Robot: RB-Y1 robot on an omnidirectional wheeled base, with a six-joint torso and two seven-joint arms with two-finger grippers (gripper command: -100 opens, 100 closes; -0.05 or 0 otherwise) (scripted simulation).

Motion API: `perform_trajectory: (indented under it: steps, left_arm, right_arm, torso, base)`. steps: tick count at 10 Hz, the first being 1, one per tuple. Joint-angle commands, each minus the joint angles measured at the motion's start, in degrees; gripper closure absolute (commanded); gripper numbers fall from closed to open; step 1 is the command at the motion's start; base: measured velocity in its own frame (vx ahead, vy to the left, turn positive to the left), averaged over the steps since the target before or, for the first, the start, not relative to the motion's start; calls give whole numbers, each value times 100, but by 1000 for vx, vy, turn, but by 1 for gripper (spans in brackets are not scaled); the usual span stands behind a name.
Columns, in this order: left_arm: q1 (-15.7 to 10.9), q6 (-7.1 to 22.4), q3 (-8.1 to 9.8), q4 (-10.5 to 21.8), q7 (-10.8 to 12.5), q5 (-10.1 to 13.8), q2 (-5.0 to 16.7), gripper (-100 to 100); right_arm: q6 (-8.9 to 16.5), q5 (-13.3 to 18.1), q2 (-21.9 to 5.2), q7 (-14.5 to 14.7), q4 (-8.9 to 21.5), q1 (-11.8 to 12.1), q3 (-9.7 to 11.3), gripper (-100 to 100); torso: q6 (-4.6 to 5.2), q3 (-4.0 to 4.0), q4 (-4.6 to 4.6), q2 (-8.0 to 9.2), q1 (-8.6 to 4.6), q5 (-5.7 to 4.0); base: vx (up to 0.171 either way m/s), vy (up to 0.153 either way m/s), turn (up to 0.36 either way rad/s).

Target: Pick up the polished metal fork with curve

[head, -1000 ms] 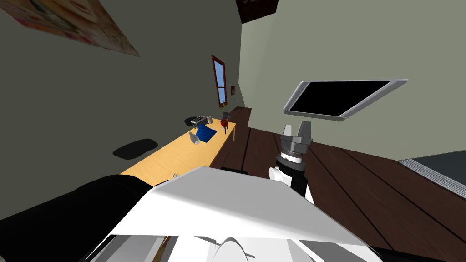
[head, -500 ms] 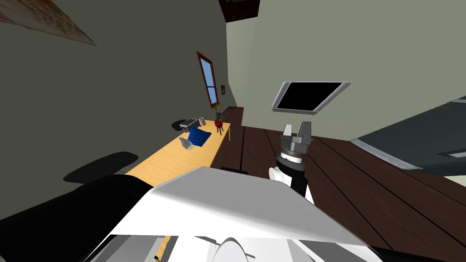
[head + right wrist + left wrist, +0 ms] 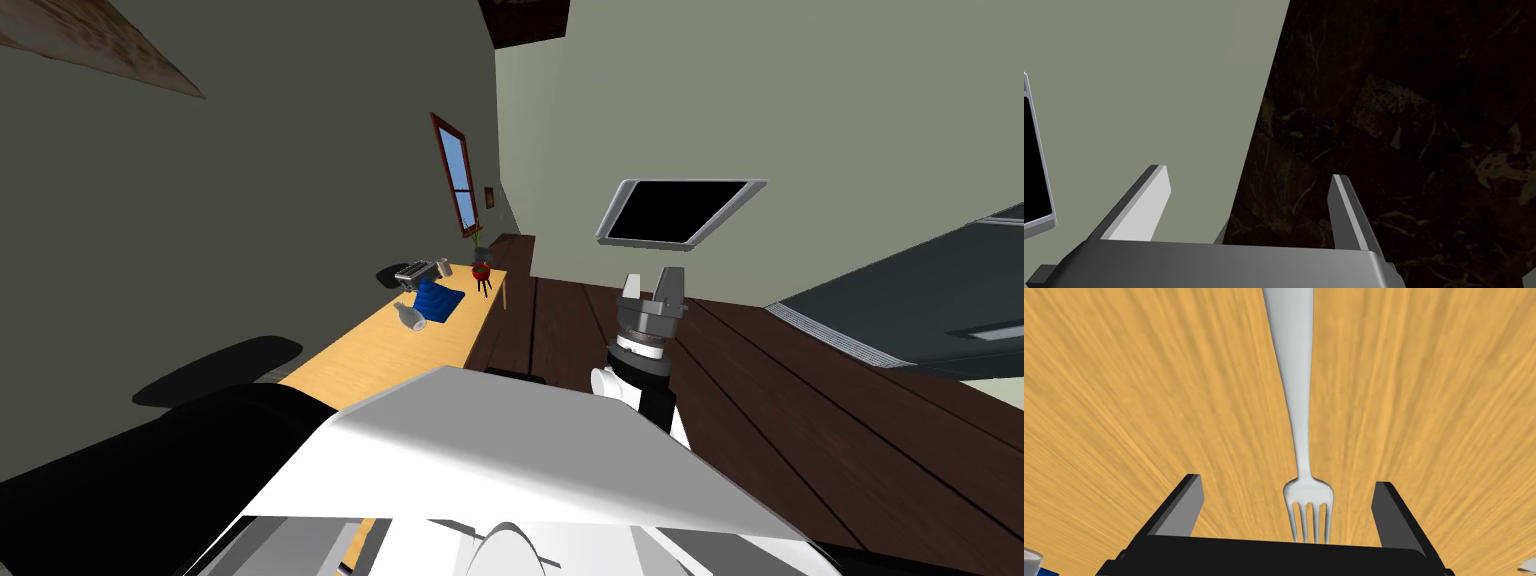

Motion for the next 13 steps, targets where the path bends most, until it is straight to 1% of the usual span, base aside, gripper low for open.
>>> perform_trajectory:
  steps: [1,2,6,7,8,10,11,12,13]
  left_arm:
    - [0,0,0,0,0,0,0,-100]
    - [-9,-6,-1,14,-3,-6,-9,100]
    - [3,3,1,19,2,-3,-7,100]
    - [3,3,2,19,3,-3,-7,0]
    - [100,40,8,-153,18,66,116,100]
    - [244,120,24,-396,49,160,285,100]
    - [280,140,28,-457,57,184,328,100]
    - [252,114,28,-402,48,150,281,100]
    - [258,123,31,-416,51,150,286,0]
  right_arm:
    - [0,0,0,0,0,0,0,0]
    - [0,0,0,0,0,0,0,0]
    - [0,0,1,0,0,0,0,0]
    - [0,0,0,0,0,0,0,0]
    - [0,0,0,0,0,0,0,0]
    - [0,0,1,0,0,0,1,0]
    - [0,0,1,0,0,0,1,0]
    - [0,0,1,0,0,0,1,0]
    - [0,0,1,0,0,0,1,0]
  torso:
    - [0,0,0,0,0,0]
    - [-1,-1,0,-1,-8,-2]
    - [10,-3,3,-9,1,10]
    - [11,-3,3,-9,3,10]
    - [11,-3,2,-9,4,11]
    - [10,-5,2,-13,-16,7]
    - [10,-6,2,-14,-15,6]
    - [10,-5,2,-13,-13,8]
    - [10,-4,2,-11,-5,10]
  base:
    - [-5,23,-9]
    - [0,0,0]
    - [-1,1,5]
    - [0,0,0]
    - [7,-30,30]
    - [14,-49,33]
    - [8,-34,20]
    - [3,-16,5]
    - [0,0,0]
